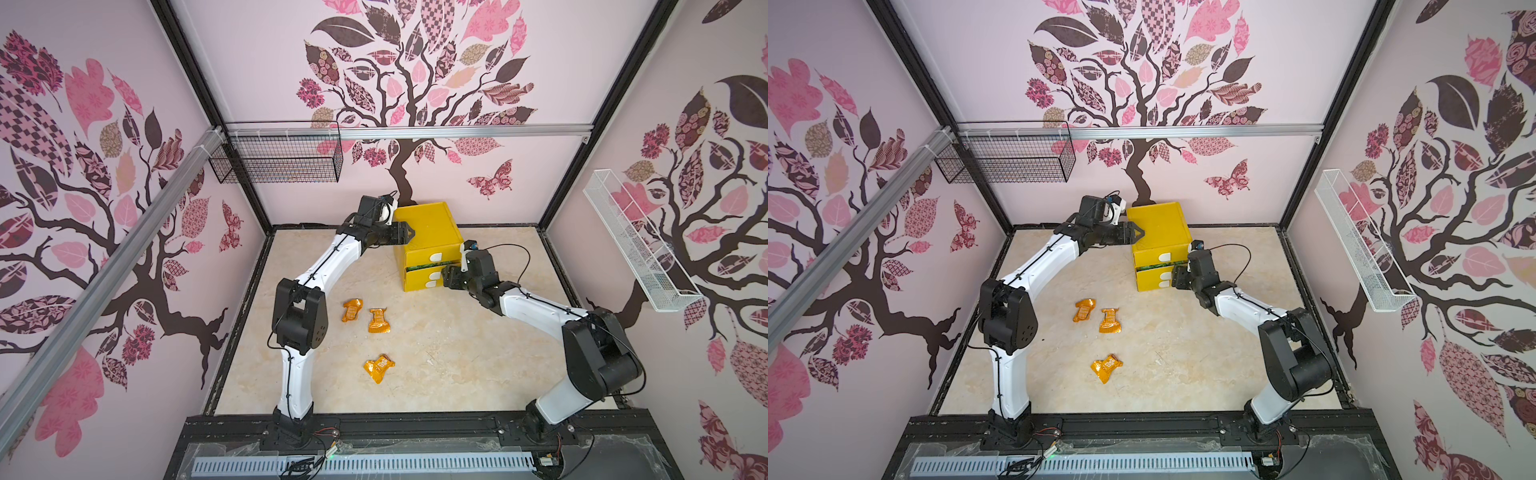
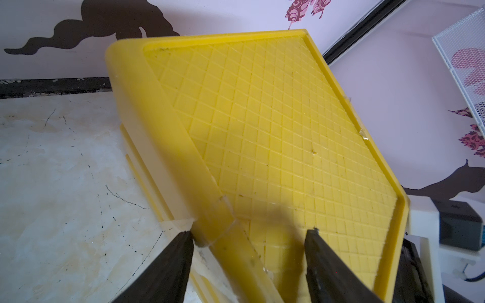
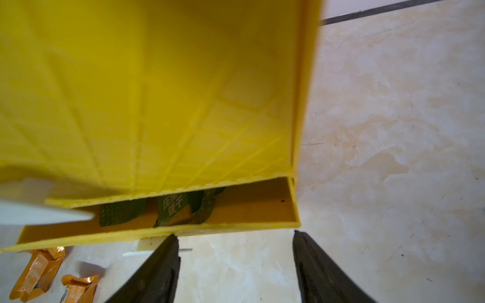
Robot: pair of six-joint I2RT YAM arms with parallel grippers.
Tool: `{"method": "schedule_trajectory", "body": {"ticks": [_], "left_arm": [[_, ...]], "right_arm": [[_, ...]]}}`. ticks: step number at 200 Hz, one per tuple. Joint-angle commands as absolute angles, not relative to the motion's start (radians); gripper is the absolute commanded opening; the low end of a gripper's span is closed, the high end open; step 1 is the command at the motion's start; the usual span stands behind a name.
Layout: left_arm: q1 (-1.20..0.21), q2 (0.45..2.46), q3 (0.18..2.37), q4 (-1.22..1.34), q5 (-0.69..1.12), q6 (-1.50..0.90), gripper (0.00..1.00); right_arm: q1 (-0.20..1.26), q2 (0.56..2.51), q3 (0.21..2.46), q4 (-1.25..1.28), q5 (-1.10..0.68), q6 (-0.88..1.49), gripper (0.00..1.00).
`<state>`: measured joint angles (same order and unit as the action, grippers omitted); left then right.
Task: Place the cookies into the drawer by color
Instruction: Close the drawer in the storage box.
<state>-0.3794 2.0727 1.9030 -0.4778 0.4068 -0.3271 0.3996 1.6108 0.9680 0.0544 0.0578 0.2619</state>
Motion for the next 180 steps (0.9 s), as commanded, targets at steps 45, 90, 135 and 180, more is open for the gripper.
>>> {"method": "schedule_trajectory", "body": {"ticks": [45,90,135,180], "left_arm": [[-0.39,2.129,1.856,-0.612,0.391,-0.282,0.7],[-0.39,2.133,1.858,-0.612,0.394,-0.283,0.7],[-0.39,2.127,1.861,-0.615,0.396,-0.281,0.7],[-0.39,2.122,1.864,-0.612,0.404,-0.289,0.7]], "right_arm": [[0.388,1.661,0.928,0.341,0.132,0.316,0.74],[0.388,1.689,0.894,0.426,0.174,0.355,0.74],[0.378,1.557,0.859,0.265,0.128,0.327,0.75],[0.311,1.355,0.831,-0.008,0.072,0.304,0.75]]}}
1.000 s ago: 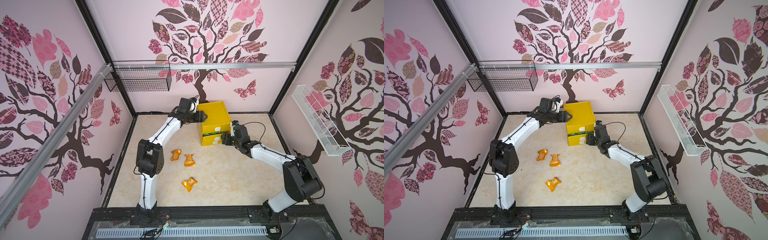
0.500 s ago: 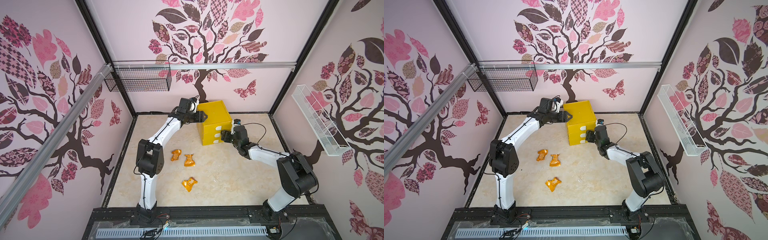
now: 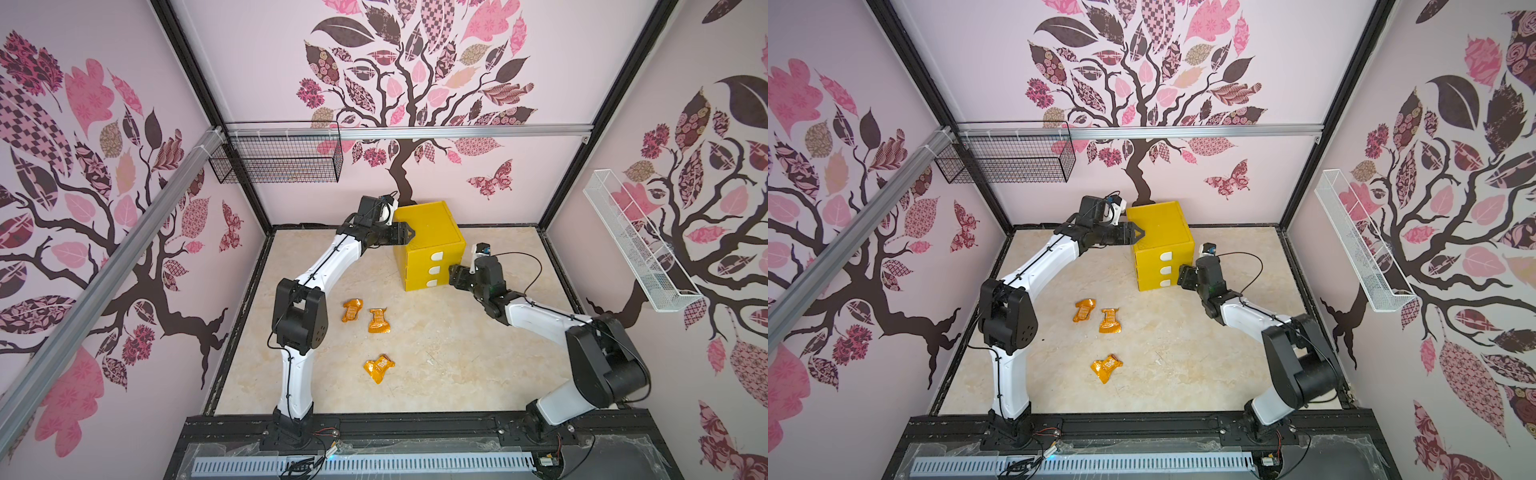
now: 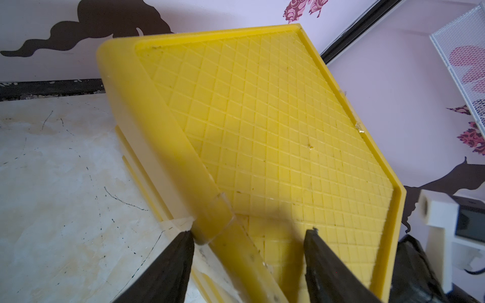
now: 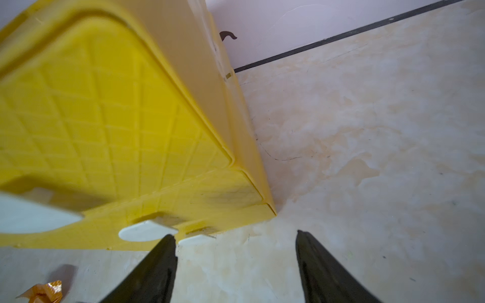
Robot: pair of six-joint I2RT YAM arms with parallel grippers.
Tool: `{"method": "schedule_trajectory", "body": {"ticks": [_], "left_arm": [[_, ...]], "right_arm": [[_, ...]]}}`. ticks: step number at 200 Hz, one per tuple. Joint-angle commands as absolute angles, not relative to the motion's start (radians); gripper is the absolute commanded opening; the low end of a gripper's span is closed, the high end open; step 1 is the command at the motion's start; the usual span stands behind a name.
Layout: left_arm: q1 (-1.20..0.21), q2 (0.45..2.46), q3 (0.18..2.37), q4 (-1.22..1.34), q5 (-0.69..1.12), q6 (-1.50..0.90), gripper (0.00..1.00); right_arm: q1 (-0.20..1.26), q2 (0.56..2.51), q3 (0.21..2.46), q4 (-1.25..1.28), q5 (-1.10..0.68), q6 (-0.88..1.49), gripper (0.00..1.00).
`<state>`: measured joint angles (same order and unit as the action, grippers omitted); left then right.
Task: Place the cookies into the drawer by color
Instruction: Close the drawer in the storage box, then adjust the storage box at the center of the board.
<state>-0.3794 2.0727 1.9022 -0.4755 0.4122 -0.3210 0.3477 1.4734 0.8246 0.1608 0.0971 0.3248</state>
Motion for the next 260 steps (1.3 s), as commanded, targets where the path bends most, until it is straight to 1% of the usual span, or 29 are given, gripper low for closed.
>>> {"method": "schedule_trajectory", "body": {"ticks": [1,26,49,77,108,132,152,220,260], "left_arm": [[-0.39,2.122,1.864,-0.612,0.404,-0.289,0.7],[-0.39,2.12,1.865,-0.613,0.405,-0.29,0.69],[-0.391,2.118,1.862,-0.613,0.405,-0.287,0.69],[-0.396,2.112,1.86,-0.612,0.405,-0.285,0.68],[-0.399,2.107,1.859,-0.604,0.426,-0.286,0.68],[-0.399,2.105,1.855,-0.592,0.461,-0.291,0.68],[-0.399,2.104,1.853,-0.585,0.489,-0.298,0.68],[-0.4,2.104,1.862,-0.576,0.532,-0.319,0.66],[-0.403,2.084,1.837,-0.566,0.55,-0.325,0.65]], "right_arm": [[0.308,1.351,0.832,-0.013,0.07,0.303,0.75],[0.249,1.296,0.884,-0.135,0.047,0.305,0.75],[0.158,1.358,1.005,-0.215,-0.027,0.324,0.75],[0.078,1.556,1.246,-0.31,-0.146,0.337,0.75],[0.075,1.831,1.584,-0.435,-0.33,0.331,0.75],[0.077,1.965,1.734,-0.483,-0.495,0.392,0.73],[0.105,1.952,1.706,-0.451,-0.552,0.399,0.72],[0.156,1.839,1.527,-0.459,-0.537,0.393,0.71],[0.178,1.803,1.481,-0.458,-0.521,0.399,0.7]]}}
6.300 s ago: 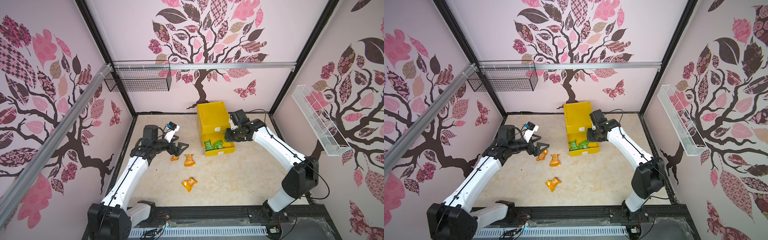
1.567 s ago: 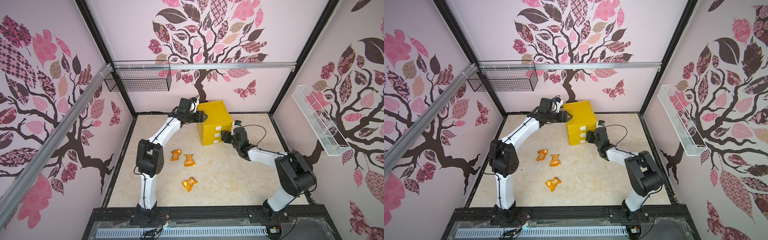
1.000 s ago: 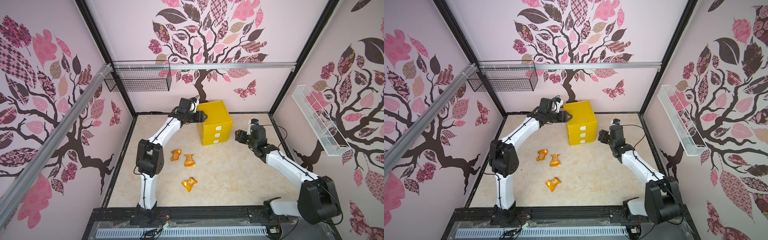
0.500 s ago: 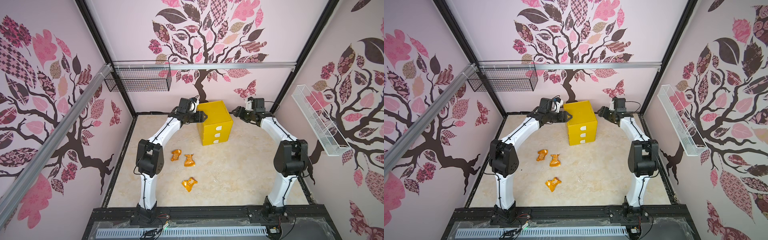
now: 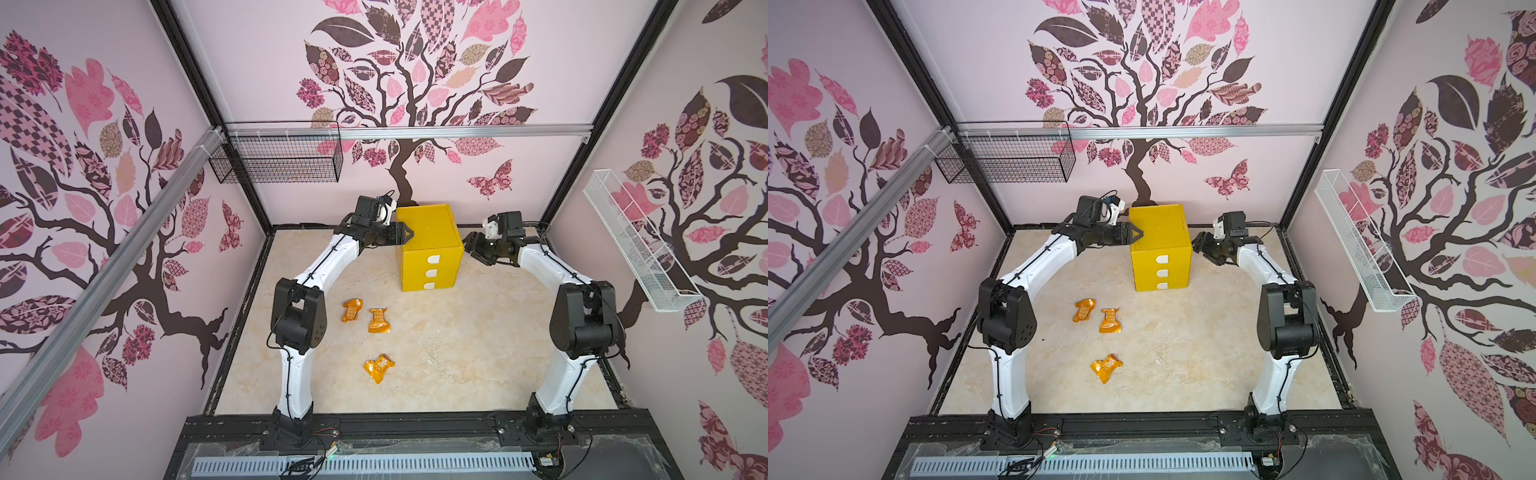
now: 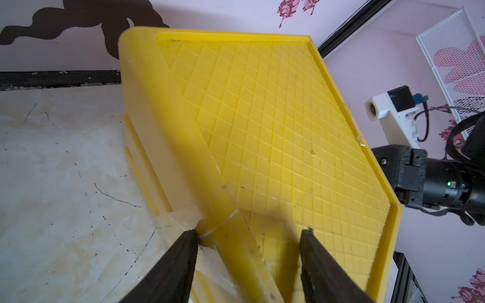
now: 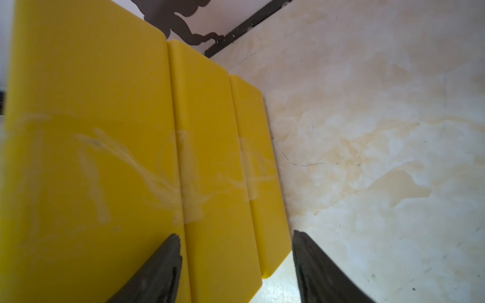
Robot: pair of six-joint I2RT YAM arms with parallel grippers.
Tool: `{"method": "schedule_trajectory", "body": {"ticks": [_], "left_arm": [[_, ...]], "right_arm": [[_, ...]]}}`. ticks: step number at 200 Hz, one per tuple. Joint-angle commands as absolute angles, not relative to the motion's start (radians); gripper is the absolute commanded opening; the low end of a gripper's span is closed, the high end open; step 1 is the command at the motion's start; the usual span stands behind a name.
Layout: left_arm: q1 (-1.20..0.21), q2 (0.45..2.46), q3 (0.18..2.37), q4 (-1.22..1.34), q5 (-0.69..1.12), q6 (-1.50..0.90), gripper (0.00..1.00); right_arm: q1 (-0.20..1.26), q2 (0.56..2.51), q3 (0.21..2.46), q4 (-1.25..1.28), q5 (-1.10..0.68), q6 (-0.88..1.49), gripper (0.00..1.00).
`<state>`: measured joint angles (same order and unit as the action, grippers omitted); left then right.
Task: Place the cookies into the drawer by color
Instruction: Adjust the storage box at the center of the board.
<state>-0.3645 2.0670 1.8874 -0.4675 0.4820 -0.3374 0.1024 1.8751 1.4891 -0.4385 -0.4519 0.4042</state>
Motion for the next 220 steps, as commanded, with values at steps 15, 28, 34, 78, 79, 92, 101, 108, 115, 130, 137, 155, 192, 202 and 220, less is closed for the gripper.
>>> {"method": "schedule_trajectory", "body": {"ticks": [15,28,34,78,79,92,101,108,115,130,137,155,192,202,220], "left_arm": [[-0.403,2.071,1.827,-0.563,0.545,-0.324,0.65],[-0.403,2.063,1.819,-0.568,0.539,-0.32,0.64],[-0.402,2.059,1.817,-0.568,0.539,-0.319,0.64],[-0.403,2.056,1.816,-0.561,0.553,-0.327,0.65],[-0.403,2.056,1.817,-0.561,0.553,-0.327,0.65],[-0.403,2.056,1.823,-0.565,0.548,-0.326,0.65],[-0.403,2.053,1.822,-0.57,0.54,-0.326,0.65],[-0.403,2.048,1.821,-0.576,0.533,-0.324,0.65],[-0.403,2.044,1.817,-0.579,0.525,-0.321,0.66],[-0.403,2.034,1.804,-0.583,0.507,-0.314,0.65],[-0.403,2.03,1.8,-0.583,0.502,-0.311,0.65],[-0.402,2.025,1.793,-0.583,0.499,-0.307,0.65],[-0.402,2.031,1.796,-0.582,0.503,-0.311,0.66],[-0.402,2.031,1.797,-0.581,0.504,-0.311,0.65],[-0.402,2.035,1.801,-0.582,0.504,-0.315,0.65]], "right_arm": [[0.186,1.796,1.48,-0.464,-0.5,0.394,0.7],[0.186,1.791,1.482,-0.478,-0.481,0.39,0.7],[0.187,1.786,1.481,-0.481,-0.476,0.39,0.7],[0.207,1.753,1.449,-0.471,-0.454,0.398,0.7],[0.208,1.753,1.449,-0.471,-0.452,0.398,0.7],[0.207,1.745,1.436,-0.492,-0.406,0.383,0.7],[0.207,1.727,1.423,-0.511,-0.364,0.37,0.7],[0.206,1.706,1.4,-0.514,-0.334,0.363,0.7],[0.204,1.678,1.368,-0.504,-0.305,0.361,0.7],[0.201,1.601,1.275,-0.46,-0.254,0.369,0.71],[0.201,1.557,1.231,-0.44,-0.237,0.375,0.71],[0.201,1.454,1.123,-0.396,-0.213,0.405,0.71],[0.267,1.258,0.853,-0.181,-0.224,0.535,0.69],[0.323,1.231,0.787,-0.099,-0.192,0.555,0.68],[0.433,1.246,0.716,0.028,-0.074,0.566,0.68]]}}
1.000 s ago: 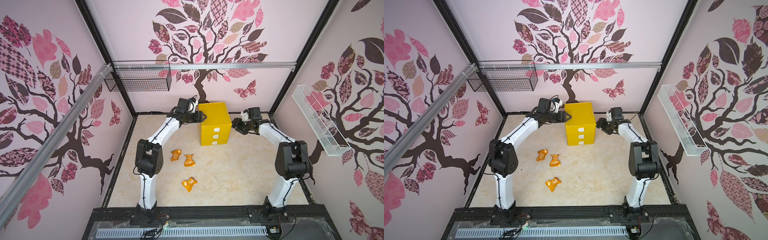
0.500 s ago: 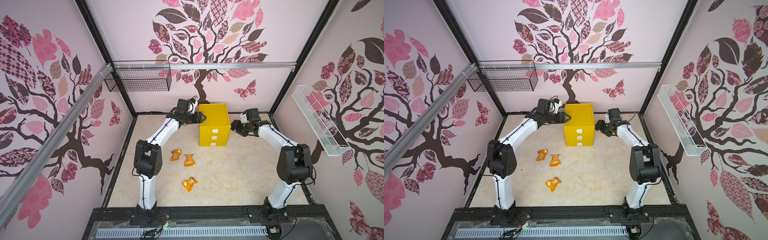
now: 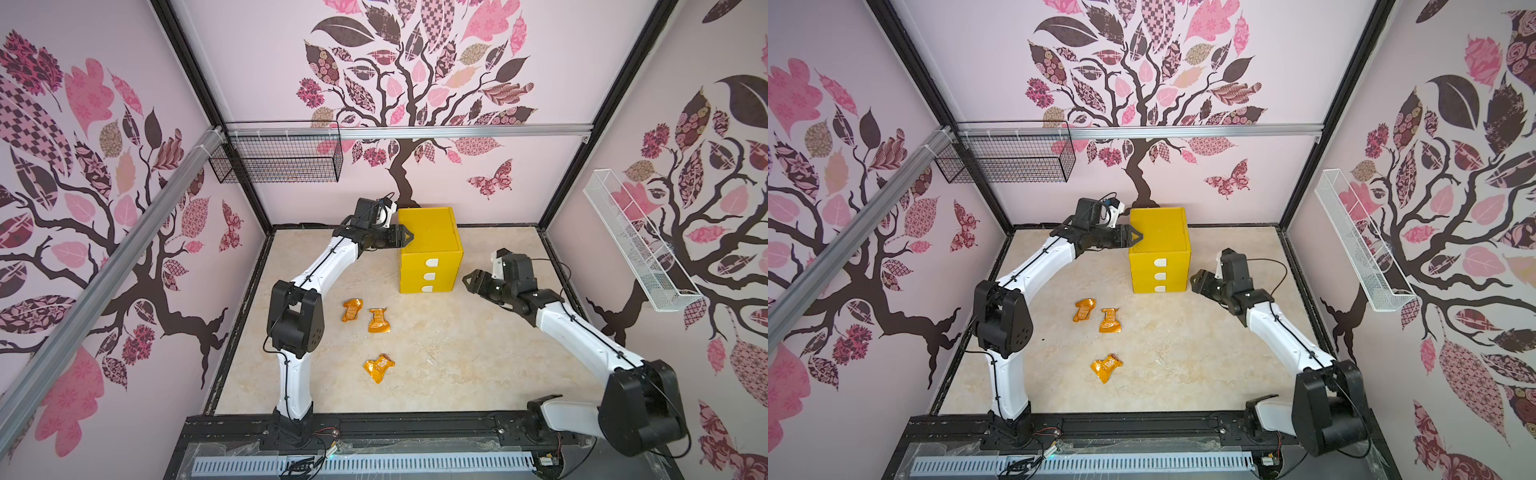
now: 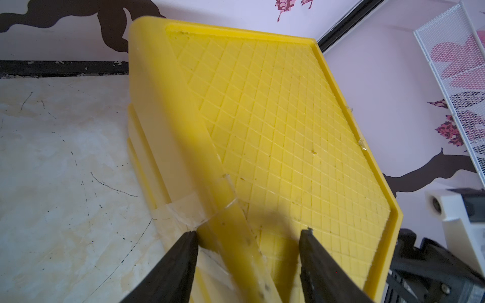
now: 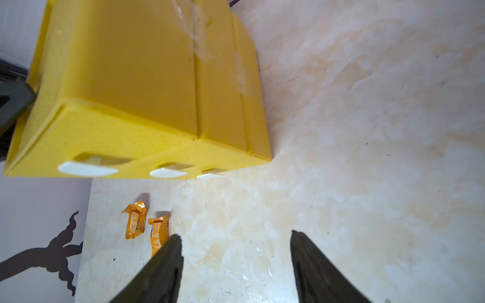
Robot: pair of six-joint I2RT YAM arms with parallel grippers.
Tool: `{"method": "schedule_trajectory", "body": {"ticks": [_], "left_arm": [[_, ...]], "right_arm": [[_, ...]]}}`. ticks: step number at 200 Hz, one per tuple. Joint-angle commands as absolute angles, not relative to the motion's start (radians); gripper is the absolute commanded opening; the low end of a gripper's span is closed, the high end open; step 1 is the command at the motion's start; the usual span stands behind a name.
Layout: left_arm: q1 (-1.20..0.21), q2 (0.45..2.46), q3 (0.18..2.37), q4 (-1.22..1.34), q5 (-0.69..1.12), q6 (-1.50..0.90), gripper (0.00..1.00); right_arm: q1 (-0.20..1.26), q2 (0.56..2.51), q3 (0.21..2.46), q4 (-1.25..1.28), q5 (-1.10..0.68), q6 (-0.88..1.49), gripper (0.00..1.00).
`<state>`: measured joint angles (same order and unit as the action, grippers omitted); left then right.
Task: Place the cookies into the drawer by color
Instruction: Adjust the storage box at the center of the board, then open the drawer in the storage box.
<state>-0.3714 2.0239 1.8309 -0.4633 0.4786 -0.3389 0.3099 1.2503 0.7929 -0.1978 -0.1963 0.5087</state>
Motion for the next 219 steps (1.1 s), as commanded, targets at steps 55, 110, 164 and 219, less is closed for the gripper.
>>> {"method": "schedule_trajectory", "body": {"ticks": [55,110,164,219], "left_arm": [[-0.402,2.03,1.795,-0.58,0.501,-0.308,0.66],[-0.403,2.027,1.793,-0.581,0.499,-0.308,0.66],[-0.402,2.031,1.798,-0.582,0.501,-0.307,0.65],[-0.4,2.04,1.806,-0.586,0.505,-0.311,0.65]], "right_arm": [[0.551,1.526,0.567,0.649,0.018,0.704,0.69],[0.57,1.893,0.557,1.131,0.064,1.066,0.68],[0.619,2.128,0.58,1.416,0.214,1.268,0.66],[0.633,2.204,0.632,1.416,0.293,1.383,0.64]]}}
